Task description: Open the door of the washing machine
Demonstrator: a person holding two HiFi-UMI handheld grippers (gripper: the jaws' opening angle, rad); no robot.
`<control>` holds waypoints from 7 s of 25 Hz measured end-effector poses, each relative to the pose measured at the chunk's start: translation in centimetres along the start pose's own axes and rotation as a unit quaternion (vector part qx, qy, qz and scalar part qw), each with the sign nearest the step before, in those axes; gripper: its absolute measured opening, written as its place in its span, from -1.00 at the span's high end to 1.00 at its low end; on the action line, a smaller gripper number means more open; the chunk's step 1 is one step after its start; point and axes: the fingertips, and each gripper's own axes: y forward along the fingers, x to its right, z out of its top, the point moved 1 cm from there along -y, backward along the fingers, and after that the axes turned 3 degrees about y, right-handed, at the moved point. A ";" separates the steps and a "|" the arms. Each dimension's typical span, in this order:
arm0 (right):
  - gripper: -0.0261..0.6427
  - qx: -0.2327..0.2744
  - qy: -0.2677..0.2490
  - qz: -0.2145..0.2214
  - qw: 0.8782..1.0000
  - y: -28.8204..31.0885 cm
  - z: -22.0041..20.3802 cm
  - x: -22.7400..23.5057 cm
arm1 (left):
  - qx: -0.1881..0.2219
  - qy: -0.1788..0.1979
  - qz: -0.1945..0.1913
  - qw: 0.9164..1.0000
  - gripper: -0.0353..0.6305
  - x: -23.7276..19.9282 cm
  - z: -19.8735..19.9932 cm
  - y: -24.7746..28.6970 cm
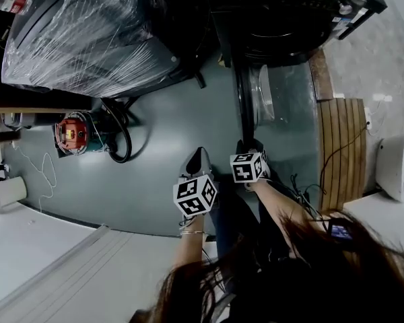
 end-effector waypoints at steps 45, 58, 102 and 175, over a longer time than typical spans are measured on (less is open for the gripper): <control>0.61 0.008 0.104 -0.049 0.993 4.9 6.3 -15.6 | -0.050 0.047 -0.111 0.991 0.86 -16.4 2.9 0.4; 0.59 0.016 0.110 -0.036 0.993 6.6 8.5 -18.8 | -0.041 0.030 -0.095 0.994 0.86 -20.1 3.6 0.3; 0.57 -0.010 0.149 0.044 0.988 12.1 17.1 -26.8 | -0.018 -0.047 0.031 0.998 0.86 -28.5 9.6 2.6; 0.65 -0.023 0.061 0.073 0.995 18.6 27.0 -31.9 | -0.005 -0.096 0.085 0.992 0.86 -35.4 13.8 5.0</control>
